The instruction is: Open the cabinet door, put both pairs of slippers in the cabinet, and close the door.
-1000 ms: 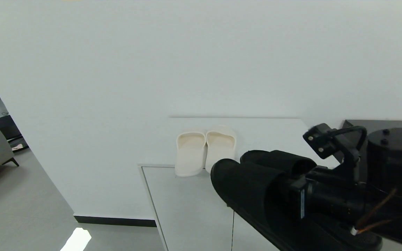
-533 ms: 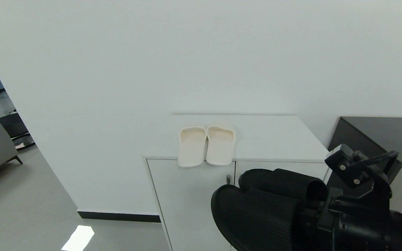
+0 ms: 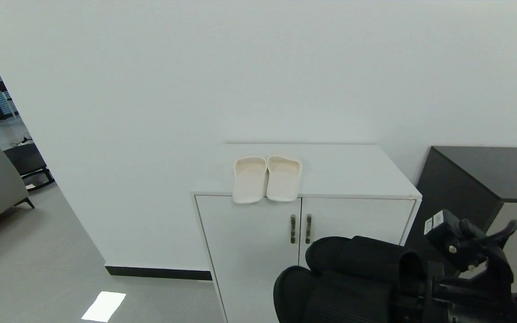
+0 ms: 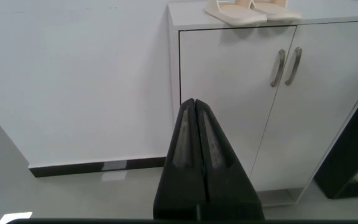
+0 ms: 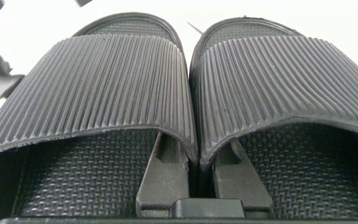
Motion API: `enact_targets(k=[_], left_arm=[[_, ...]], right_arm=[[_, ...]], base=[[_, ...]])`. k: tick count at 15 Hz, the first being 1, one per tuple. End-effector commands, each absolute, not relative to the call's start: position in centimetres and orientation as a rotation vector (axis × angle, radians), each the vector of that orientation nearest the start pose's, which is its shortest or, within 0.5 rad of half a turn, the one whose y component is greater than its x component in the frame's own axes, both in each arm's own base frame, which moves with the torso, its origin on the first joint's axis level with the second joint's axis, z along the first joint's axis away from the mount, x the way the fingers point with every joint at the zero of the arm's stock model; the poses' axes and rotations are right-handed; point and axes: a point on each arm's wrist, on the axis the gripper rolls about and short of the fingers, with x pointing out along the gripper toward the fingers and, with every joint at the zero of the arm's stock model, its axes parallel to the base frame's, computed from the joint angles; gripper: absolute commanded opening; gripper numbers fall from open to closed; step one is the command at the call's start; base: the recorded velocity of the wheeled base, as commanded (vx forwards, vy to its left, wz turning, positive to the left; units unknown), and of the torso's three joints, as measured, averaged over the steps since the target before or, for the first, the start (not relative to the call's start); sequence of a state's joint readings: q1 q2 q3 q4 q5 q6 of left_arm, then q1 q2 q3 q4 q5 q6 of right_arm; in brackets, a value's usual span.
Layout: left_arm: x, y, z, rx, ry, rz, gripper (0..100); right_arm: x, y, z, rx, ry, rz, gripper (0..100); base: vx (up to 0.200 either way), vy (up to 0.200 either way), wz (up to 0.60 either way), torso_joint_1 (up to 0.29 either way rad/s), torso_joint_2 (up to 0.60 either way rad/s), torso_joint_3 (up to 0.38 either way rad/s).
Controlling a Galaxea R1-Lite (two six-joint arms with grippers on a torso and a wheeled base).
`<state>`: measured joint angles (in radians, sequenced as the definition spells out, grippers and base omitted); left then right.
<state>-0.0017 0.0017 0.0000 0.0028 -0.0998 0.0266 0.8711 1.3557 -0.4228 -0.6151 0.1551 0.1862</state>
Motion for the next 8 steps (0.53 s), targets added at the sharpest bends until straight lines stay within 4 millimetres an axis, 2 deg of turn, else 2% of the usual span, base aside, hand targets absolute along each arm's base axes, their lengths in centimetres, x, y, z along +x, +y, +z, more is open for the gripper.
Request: enact_targets(k=[1,2,8], left_arm=[[-2.28,-0.22,7.52,0.026,0.003,-0.101,0],[-2.28,-0.22,7.52,0.024,0.003,-0.101,0],[-2.28,-0.22,7.5,0.023,0.005,-0.101,0]], right_arm=[[12.05,14.63,16.51,0.053,0.398,0.999,0],[12.16,14.44,16.53,0.056,0.396,0.989,0],[12.13,14.37,16.45,0.054,0.396,0.986,0]], base=[[0.0,0.0,0.0,0.0,0.0,0.0],[0.0,0.0,0.0,0.0,0.0,0.0],[0.0,-0.2,0.0,0.002,0.0,0.004]])
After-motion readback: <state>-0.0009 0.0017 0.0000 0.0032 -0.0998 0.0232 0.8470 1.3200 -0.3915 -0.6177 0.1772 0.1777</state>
